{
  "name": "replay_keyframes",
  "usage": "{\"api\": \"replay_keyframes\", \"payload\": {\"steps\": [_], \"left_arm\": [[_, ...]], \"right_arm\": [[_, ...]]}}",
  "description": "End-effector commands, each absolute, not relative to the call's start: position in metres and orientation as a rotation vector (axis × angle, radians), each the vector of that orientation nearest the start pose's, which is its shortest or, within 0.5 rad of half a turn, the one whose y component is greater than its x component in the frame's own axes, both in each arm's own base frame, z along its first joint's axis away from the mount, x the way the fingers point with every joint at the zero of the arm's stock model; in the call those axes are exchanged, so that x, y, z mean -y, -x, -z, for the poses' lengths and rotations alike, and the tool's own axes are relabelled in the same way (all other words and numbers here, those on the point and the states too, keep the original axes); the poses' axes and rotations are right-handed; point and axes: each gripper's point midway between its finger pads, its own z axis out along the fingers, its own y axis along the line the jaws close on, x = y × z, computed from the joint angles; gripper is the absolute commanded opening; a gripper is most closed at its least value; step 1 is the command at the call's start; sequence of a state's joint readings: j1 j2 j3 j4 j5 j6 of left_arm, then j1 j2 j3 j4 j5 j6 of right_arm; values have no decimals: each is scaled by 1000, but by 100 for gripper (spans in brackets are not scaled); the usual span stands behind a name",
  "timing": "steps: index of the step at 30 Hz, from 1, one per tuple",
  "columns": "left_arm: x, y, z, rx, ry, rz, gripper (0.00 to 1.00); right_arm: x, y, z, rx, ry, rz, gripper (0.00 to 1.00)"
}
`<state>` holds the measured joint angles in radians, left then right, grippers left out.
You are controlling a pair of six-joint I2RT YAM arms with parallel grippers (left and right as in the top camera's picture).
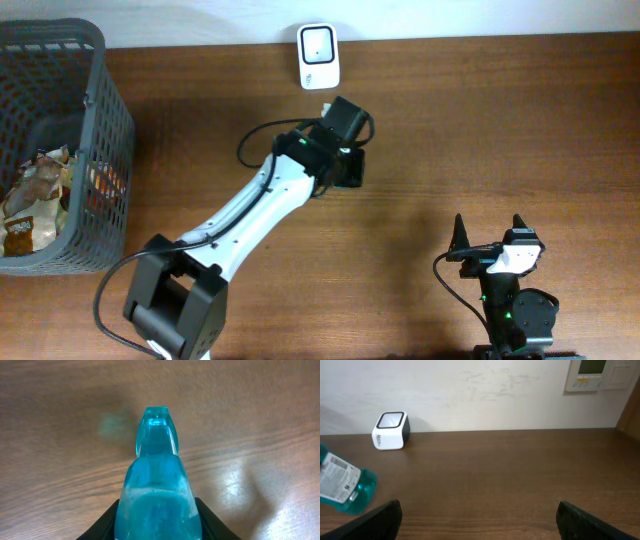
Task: Scan the item barcode
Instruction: 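Place the mouthwash bottle on the table near the scanner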
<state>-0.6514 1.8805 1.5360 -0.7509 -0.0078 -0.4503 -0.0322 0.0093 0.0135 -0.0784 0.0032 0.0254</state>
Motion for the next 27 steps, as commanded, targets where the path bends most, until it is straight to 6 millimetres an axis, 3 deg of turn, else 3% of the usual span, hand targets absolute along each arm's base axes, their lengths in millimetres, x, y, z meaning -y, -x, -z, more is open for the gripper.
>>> {"api": "replay_keyframes", "payload": {"steps": [1,4,6,8,11,18,22,27], "left_arm": [[286,-369,-111,-2701,-277,304,17],[283,-372,-112,-2691,-270,275,25],[283,-373,-112,-2687,-268,276,40],[286,-373,-114,-2685,-272,296,47],[289,-377,-122,-2665,-274,308,71],[301,-395,-160,-2566,-305,354,80],[301,-400,-168,-2549,-295,363,80],[285,-410,-169,-2554,-247,348,76]], "right_arm": [[11,-246,-155,-1650,-62,19,98],[11,-246,-155,-1650,-62,19,98],[11,-246,-155,-1650,-62,19,98],[11,-246,-155,-1650,-62,19,98],[11,-246,-155,-1650,-62,19,98],[11,-246,-155,-1650,-62,19,98],[11,-246,-155,-1650,-62,19,99],[11,-246,-155,-1650,-62,19,98]]}}
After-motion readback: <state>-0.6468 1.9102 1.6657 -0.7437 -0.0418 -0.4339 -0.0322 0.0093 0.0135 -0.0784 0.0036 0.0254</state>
